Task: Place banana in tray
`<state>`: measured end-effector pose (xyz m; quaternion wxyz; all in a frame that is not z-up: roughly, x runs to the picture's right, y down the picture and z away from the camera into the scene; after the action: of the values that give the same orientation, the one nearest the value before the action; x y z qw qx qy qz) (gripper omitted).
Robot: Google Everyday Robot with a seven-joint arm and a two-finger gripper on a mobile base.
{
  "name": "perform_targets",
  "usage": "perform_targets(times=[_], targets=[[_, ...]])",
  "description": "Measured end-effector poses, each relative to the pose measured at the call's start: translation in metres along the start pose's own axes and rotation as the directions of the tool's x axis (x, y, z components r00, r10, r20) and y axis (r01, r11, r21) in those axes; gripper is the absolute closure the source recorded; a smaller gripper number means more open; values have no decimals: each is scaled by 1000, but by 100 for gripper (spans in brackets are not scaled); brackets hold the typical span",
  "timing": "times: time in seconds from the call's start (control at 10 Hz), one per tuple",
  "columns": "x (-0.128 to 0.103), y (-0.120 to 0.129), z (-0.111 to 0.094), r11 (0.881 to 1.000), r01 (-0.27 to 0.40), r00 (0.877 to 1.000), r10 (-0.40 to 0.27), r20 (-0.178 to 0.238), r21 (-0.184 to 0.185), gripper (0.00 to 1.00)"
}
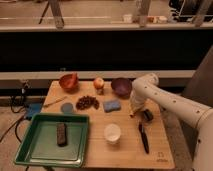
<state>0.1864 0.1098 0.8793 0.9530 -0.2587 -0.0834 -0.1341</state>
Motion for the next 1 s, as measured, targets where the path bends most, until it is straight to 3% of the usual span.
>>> perform_targets(times=[0.2, 1.0], targets=[[0, 0, -22, 1000, -8, 1000, 8, 4, 25, 100], [-31, 10, -67, 994, 63, 998, -65, 11, 90, 100]])
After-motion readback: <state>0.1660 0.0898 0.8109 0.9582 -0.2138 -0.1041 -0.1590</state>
